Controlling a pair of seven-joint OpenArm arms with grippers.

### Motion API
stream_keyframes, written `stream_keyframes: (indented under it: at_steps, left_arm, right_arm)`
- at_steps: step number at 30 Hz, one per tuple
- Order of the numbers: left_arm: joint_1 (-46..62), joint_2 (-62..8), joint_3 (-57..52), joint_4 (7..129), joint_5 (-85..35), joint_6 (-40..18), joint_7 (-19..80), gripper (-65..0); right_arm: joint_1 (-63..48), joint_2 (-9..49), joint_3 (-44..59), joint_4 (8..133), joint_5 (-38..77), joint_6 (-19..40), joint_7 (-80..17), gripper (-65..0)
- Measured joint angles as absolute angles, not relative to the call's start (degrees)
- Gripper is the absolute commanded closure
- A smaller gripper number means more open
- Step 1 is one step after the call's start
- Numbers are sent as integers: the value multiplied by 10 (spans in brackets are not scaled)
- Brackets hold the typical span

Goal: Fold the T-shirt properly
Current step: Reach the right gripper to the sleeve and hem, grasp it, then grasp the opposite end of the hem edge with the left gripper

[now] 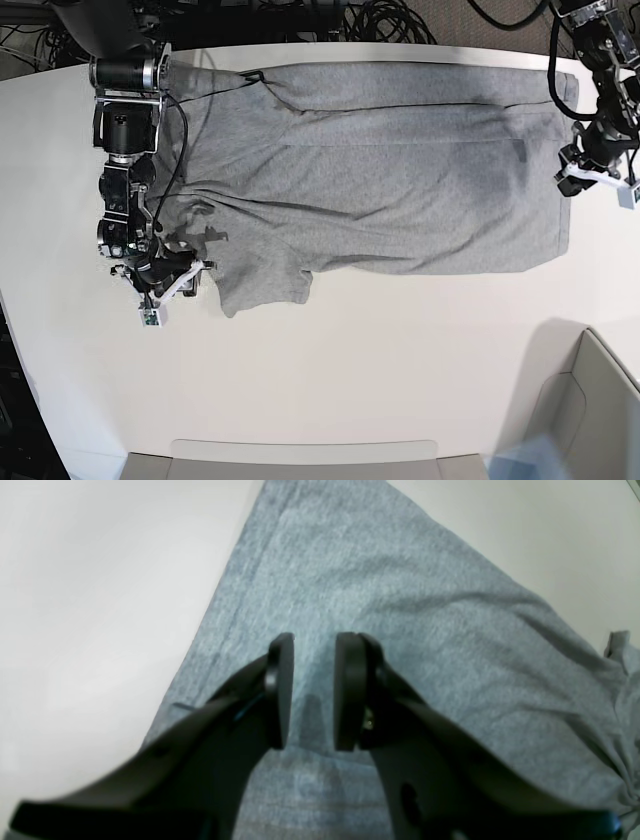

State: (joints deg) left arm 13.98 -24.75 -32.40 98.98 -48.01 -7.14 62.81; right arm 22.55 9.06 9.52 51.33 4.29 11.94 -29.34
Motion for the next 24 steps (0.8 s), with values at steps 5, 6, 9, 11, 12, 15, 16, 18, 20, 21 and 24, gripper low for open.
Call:
stream_keyframes:
  at_steps: [5, 6, 9, 11, 12, 15, 16, 18, 20, 21, 24]
  left_arm:
    - [140, -248, -324, 990, -479, -71, 628, -142]
    - [140, -248, -324, 990, -479, -71, 628, -142]
    - [139, -248, -324, 990, -480, -71, 628, -142]
    - [138, -248, -324, 990, -480, -71, 628, -142]
    - [136, -248, -324, 990, -480, -72, 628, -143]
    - [130, -248, -324, 990, -480, -71, 628, -146]
    - [121, -246, -322, 990, -477, -72, 628, -147]
    - [96, -248, -317, 971, -479, -72, 608, -149]
    - [69, -263, -291, 928, -481, -72, 591, -167]
    - [50, -275, -274, 899, -481, -72, 592, -175]
    - [-5, -305, -229, 814, -476, -65, 552, -182]
  right_arm:
    - [208, 91, 42, 515, 58, 118, -259, -237]
    - [203, 92, 34, 516, 75, 118, -250, -237]
    - [195, 97, 8, 517, 134, 118, -244, -237]
    - [191, 101, -10, 517, 163, 118, -237, -237]
    - [190, 105, -20, 517, 169, 118, -233, -237]
    - [193, 112, -55, 517, 171, 118, -228, -237]
    - [195, 113, -63, 517, 171, 118, -228, -237]
    - [202, 112, -74, 515, 168, 118, -236, -237]
    - [209, 110, -76, 503, 173, 119, -234, -237]
    - [212, 110, -76, 498, 177, 122, -231, -237]
    - [221, 109, -77, 484, 179, 125, -233, -237]
